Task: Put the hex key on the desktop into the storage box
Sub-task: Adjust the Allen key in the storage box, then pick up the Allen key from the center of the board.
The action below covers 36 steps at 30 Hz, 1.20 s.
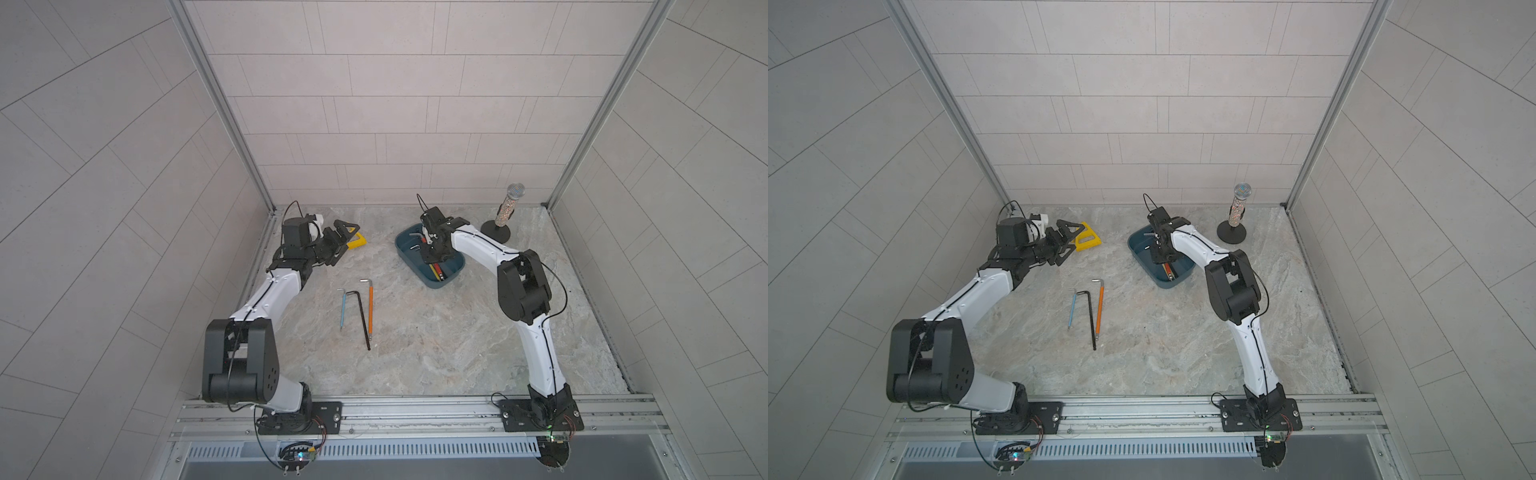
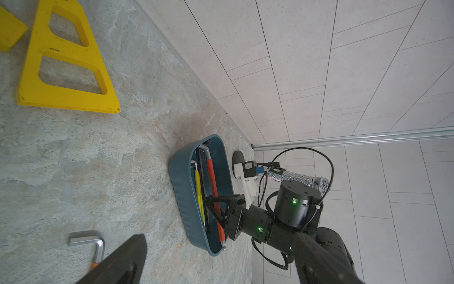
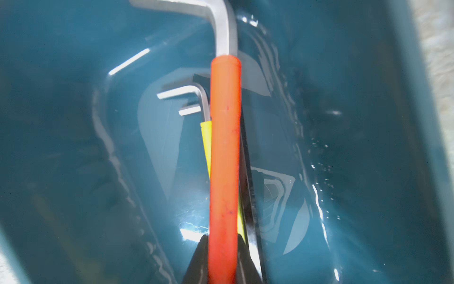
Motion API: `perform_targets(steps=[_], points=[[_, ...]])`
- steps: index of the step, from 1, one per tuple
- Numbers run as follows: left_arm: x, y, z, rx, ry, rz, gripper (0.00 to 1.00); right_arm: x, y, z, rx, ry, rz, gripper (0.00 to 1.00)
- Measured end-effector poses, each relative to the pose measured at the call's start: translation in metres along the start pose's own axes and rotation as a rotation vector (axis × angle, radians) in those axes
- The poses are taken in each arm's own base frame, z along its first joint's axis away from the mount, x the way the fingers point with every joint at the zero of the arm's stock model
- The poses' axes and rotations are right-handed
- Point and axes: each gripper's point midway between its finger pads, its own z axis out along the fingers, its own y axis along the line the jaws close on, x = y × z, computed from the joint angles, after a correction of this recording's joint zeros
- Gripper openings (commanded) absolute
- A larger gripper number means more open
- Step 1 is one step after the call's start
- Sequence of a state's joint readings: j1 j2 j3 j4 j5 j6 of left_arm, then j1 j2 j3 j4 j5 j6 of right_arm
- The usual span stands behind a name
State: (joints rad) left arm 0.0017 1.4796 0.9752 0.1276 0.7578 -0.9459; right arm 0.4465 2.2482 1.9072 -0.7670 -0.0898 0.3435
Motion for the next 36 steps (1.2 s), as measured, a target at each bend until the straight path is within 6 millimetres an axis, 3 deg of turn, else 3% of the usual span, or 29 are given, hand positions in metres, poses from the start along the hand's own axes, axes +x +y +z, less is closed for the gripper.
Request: perform_targets(steps=[8, 17, 19, 22, 24, 26, 29, 36], points=[[0.000, 0.000, 0.000, 0.000, 0.000, 0.000, 1.00, -0.005, 0.001, -0.003, -0.006, -0.025, -0.011, 0.00], [0.000, 0.000, 0.000, 0.001, -0.002, 0.001, 1.00, -0.005, -0.002, 0.019, 0.009, -0.099, -0.029, 0.00], [0.000, 0.000, 0.000, 0.001, -0.001, 0.002, 1.00, -0.006, -0.003, 0.020, 0.011, -0.123, -0.029, 0.10], [0.000, 0.000, 0.000, 0.001, -0.001, 0.002, 1.00, -0.006, -0.003, 0.019, 0.008, -0.151, -0.037, 0.45], [0.000, 0.000, 0.000, 0.001, -0.001, 0.002, 1.00, -0.008, -0.002, 0.017, 0.005, -0.170, -0.040, 0.60], [0.000, 0.000, 0.000, 0.001, -0.002, 0.002, 1.00, -0.012, -0.002, 0.010, 0.005, -0.192, -0.042, 0.70], [0.000, 0.000, 0.000, 0.001, -0.002, 0.001, 1.00, -0.021, 0.000, -0.009, -0.003, -0.236, -0.039, 0.76], [0.000, 0.000, 0.000, 0.001, -0.001, 0.002, 1.00, -0.049, 0.006, -0.084, -0.034, -0.387, -0.026, 0.74]])
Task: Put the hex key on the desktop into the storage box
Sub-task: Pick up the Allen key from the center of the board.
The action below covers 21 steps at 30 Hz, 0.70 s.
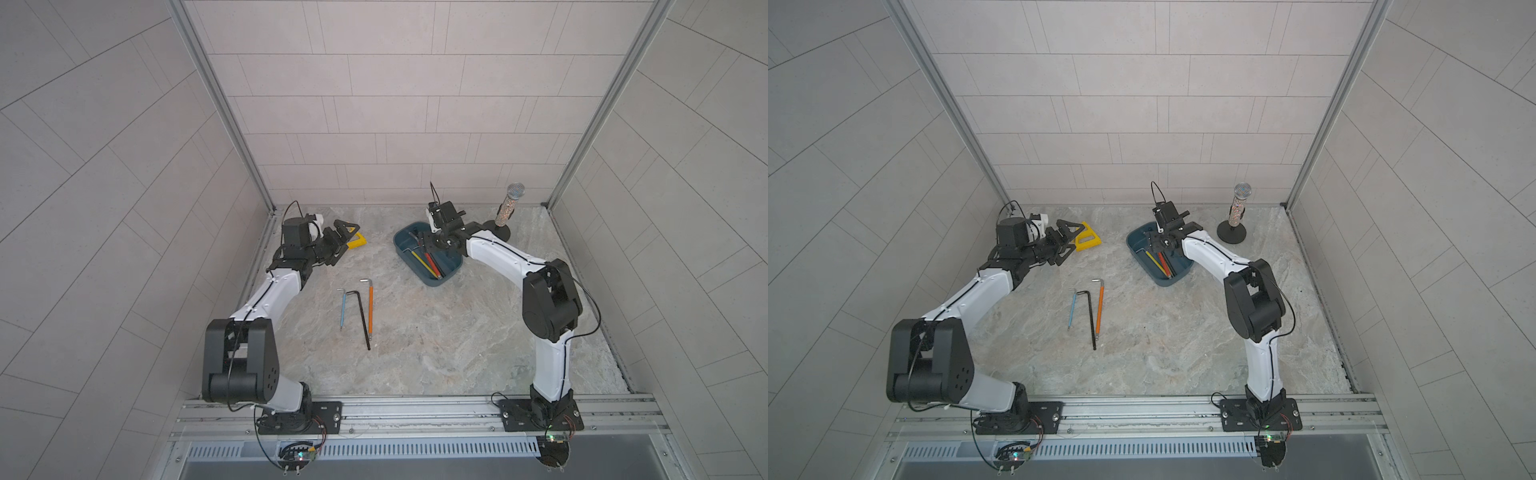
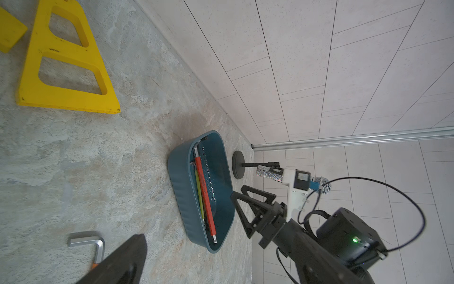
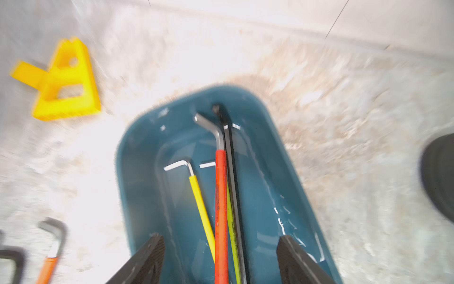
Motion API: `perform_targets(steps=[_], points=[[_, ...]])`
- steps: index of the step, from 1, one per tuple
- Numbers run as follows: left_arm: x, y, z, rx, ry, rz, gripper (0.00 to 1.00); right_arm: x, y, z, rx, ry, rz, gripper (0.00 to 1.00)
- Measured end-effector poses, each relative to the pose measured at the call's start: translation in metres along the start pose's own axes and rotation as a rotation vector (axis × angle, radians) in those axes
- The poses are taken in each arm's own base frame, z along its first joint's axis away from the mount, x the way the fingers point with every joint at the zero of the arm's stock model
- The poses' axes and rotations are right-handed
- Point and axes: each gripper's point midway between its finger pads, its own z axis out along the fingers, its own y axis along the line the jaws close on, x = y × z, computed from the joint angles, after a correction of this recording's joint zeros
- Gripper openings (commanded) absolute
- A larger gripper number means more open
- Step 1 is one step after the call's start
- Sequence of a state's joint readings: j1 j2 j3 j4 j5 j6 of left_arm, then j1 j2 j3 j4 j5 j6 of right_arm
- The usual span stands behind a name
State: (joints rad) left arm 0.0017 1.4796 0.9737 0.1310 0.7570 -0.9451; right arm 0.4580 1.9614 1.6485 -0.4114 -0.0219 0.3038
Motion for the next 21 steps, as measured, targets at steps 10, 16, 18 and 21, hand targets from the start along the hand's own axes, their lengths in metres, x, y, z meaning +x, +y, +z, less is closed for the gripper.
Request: perform_targets(steps=[10, 16, 18, 21], points=[[-0.007, 0.013, -0.010, -0.036, -0.019, 0.001, 1.00, -0.023, 0.035, -0.059, -0.194, -0.065, 0.069, 0.62], [-0.010, 0.041, -0.029, -0.091, -0.037, -0.039, 1.00, 0.011, 0.074, -0.070, -0.214, 0.017, 0.059, 0.59], [-0.006, 0.050, -0.035, -0.112, -0.039, -0.057, 1.00, 0.022, 0.091, -0.074, -0.215, 0.037, 0.042, 0.59], [0.000, 0.056, -0.039, -0.131, -0.030, -0.070, 1.00, 0.041, 0.117, -0.081, -0.212, 0.068, 0.018, 0.58]])
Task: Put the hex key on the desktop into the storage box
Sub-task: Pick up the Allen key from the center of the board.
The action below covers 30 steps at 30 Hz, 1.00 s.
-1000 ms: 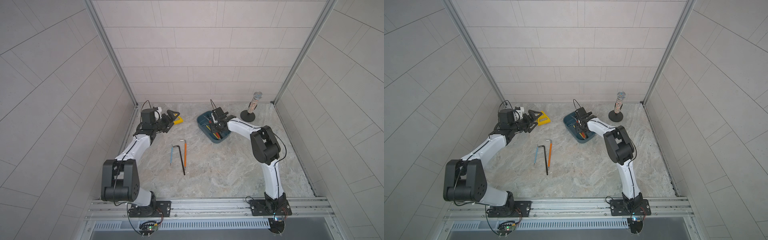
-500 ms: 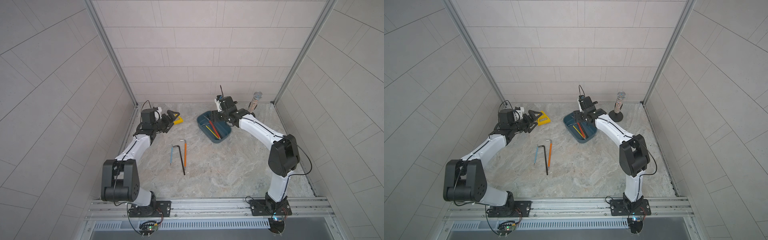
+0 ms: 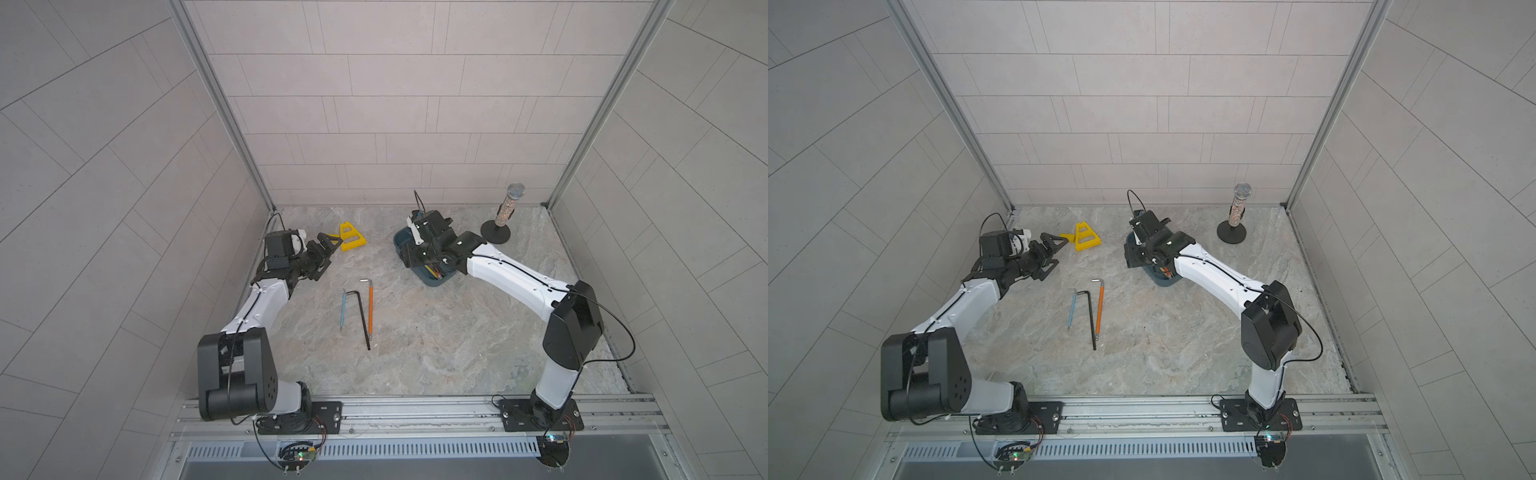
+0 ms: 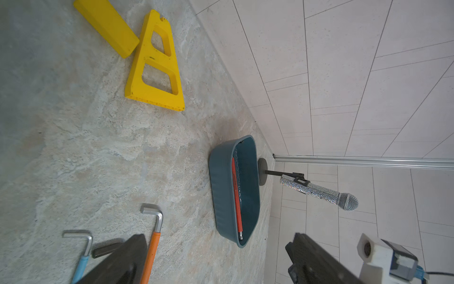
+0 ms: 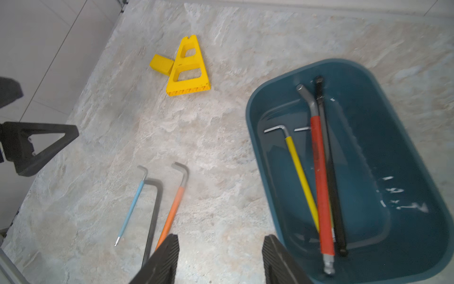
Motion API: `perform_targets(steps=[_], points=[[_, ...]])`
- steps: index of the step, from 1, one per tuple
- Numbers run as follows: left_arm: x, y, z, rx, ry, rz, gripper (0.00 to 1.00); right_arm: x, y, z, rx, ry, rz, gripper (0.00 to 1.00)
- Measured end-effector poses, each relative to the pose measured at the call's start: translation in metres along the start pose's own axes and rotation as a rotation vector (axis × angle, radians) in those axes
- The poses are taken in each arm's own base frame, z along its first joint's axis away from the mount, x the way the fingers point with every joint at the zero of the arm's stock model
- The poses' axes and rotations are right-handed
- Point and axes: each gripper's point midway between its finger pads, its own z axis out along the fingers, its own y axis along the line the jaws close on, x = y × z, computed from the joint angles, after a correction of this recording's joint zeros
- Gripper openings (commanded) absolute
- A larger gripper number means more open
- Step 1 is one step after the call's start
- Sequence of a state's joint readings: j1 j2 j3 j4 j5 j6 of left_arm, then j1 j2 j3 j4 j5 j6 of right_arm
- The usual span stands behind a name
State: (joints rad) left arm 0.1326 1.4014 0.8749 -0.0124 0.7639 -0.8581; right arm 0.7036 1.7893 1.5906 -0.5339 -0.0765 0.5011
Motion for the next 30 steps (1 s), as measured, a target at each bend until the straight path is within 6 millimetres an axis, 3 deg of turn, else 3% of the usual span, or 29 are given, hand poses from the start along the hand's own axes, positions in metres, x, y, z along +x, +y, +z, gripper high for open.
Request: perform_targets(steps=[6, 12, 17, 23, 30], points=[[0.001, 0.003, -0.003, -0.008, 0.000, -0.005, 1.00, 0.034, 0.039, 0.009, 0.011, 0.041, 0.001, 0.55], [-0.003, 0.015, -0.008, -0.030, -0.017, -0.036, 1.00, 0.084, 0.057, 0.060, 0.040, 0.150, 0.003, 0.54], [-0.018, 0.032, -0.027, -0.071, -0.092, -0.075, 1.00, 0.115, 0.064, 0.098, 0.077, 0.226, 0.008, 0.52], [-0.030, 0.042, -0.042, -0.092, -0.160, -0.099, 1.00, 0.119, 0.072, 0.117, 0.090, 0.249, 0.018, 0.49], [-0.028, 0.044, -0.042, -0.090, -0.164, -0.117, 1.00, 0.121, 0.078, 0.120, 0.105, 0.260, 0.008, 0.49]])
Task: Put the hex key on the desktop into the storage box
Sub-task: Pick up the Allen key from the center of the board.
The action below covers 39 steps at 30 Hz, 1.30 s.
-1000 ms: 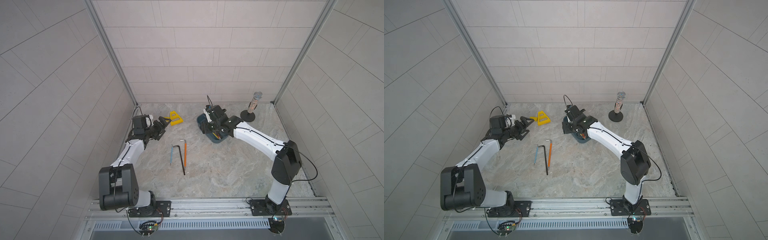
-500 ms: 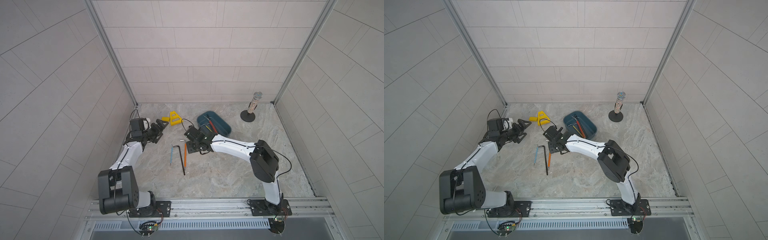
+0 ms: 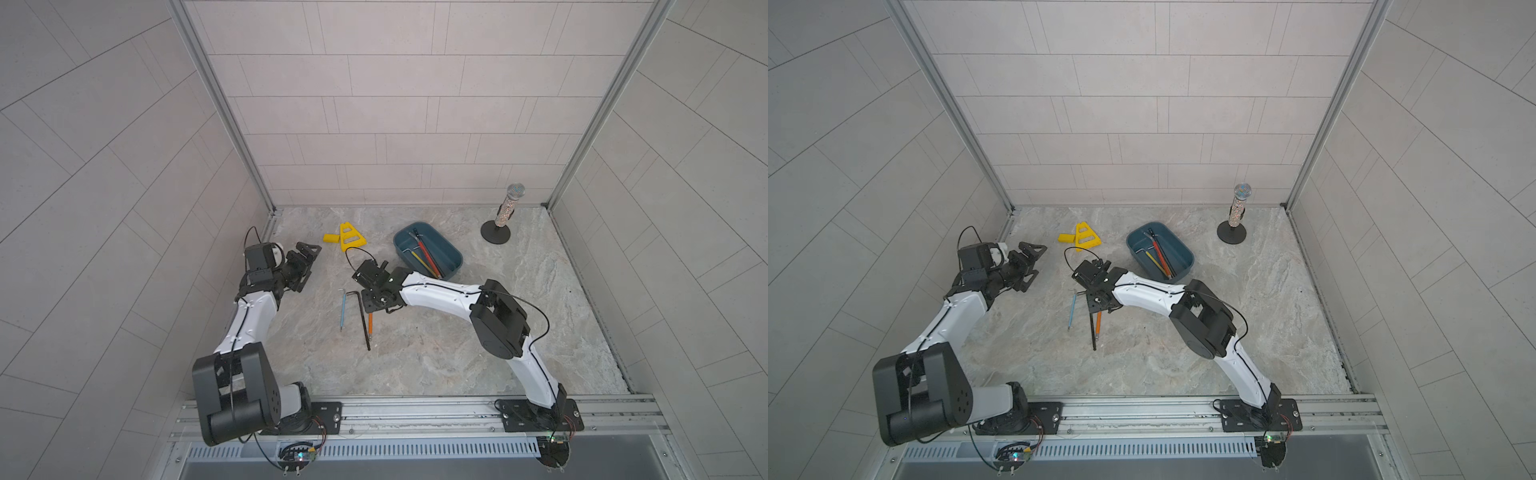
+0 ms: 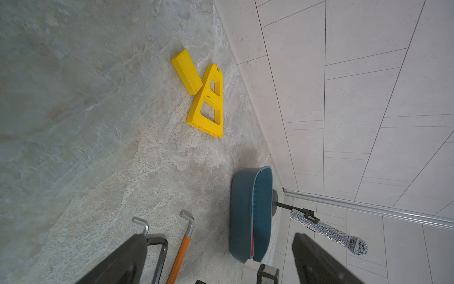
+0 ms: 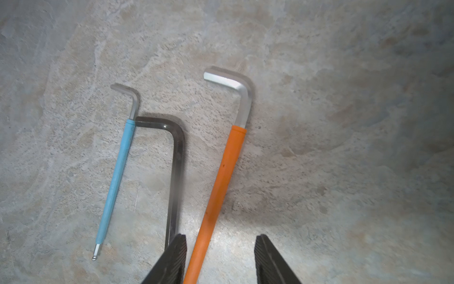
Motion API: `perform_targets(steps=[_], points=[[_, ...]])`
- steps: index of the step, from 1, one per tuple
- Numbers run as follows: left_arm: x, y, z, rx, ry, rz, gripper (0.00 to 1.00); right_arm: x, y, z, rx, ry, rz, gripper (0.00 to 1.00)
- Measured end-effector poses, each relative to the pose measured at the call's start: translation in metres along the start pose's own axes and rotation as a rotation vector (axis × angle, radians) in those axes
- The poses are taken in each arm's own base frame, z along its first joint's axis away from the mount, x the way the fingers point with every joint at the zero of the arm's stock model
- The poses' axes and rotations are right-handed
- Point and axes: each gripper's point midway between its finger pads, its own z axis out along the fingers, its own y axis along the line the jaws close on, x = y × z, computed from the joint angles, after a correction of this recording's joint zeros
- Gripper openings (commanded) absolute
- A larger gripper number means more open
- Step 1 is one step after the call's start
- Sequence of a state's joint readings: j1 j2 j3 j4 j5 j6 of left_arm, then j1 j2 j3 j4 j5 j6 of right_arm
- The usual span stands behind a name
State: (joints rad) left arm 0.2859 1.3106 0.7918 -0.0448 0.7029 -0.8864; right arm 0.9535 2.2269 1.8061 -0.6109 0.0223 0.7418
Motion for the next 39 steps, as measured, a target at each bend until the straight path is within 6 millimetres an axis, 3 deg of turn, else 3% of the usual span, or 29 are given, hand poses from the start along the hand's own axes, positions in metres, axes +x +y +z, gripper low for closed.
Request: perform_targets(steps=[8, 13, 25, 39], points=[[-0.003, -0.003, -0.001, 0.015, -0.008, -0.005, 1.00, 0.018, -0.002, 0.023, 0.062, 0.036, -0.028, 0.49], [-0.003, -0.004, -0.001, 0.019, -0.006, -0.006, 1.00, 0.020, -0.005, 0.022, 0.093, 0.034, -0.035, 0.49], [-0.002, -0.004, 0.000, 0.035, -0.007, -0.021, 1.00, 0.029, -0.051, 0.011, 0.172, 0.033, -0.037, 0.49], [-0.003, -0.008, 0.000, 0.055, -0.009, -0.027, 1.00, 0.016, -0.038, 0.020, 0.110, 0.006, -0.101, 0.47]])
